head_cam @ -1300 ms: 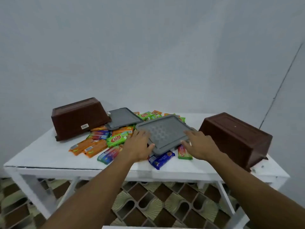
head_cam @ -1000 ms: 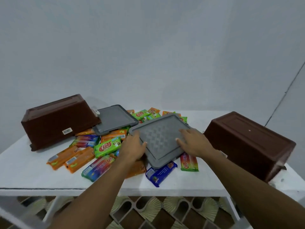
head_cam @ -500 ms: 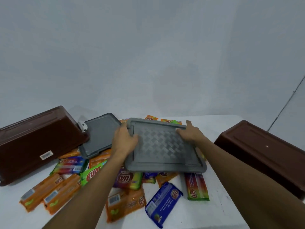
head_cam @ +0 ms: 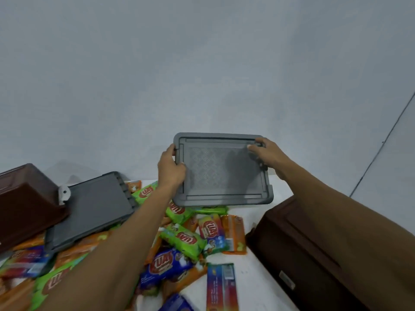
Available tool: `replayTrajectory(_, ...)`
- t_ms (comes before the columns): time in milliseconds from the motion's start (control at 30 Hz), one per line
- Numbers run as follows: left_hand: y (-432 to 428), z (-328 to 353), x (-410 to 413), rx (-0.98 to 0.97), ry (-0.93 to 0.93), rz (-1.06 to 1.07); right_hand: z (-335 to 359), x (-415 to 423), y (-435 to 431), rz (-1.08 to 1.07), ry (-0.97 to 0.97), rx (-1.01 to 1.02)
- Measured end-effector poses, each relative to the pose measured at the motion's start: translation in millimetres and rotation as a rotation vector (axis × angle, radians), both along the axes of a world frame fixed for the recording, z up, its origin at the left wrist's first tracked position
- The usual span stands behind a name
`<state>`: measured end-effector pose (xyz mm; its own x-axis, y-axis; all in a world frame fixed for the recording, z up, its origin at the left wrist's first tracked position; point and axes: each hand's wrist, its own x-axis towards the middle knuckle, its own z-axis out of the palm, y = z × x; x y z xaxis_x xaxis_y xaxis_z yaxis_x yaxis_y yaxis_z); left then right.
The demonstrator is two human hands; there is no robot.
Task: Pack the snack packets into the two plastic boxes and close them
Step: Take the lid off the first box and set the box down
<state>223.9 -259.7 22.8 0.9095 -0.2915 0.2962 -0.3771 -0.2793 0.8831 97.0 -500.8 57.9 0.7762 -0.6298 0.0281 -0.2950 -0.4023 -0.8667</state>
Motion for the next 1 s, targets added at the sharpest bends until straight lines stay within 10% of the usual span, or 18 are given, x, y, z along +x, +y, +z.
replayTrajectory(667, -163.4, -72.7, -7.2, 0.474, 0.279, -0.283, -81.6, -16.6, -157.9, 0.174, 0.369, 0.095)
replayTrajectory(833, -165.0, -80.2, -10.5, 0.820, 0.088, -0.307, -88.5, -23.0, -154.8, 0.235, 0.380, 0.124)
replayTrajectory(1000, -143.4, -57.6, -35.9, 0.578, 0.098, -0.500, -78.6, -36.0, -133.4, 0.330, 0.417, 0.166)
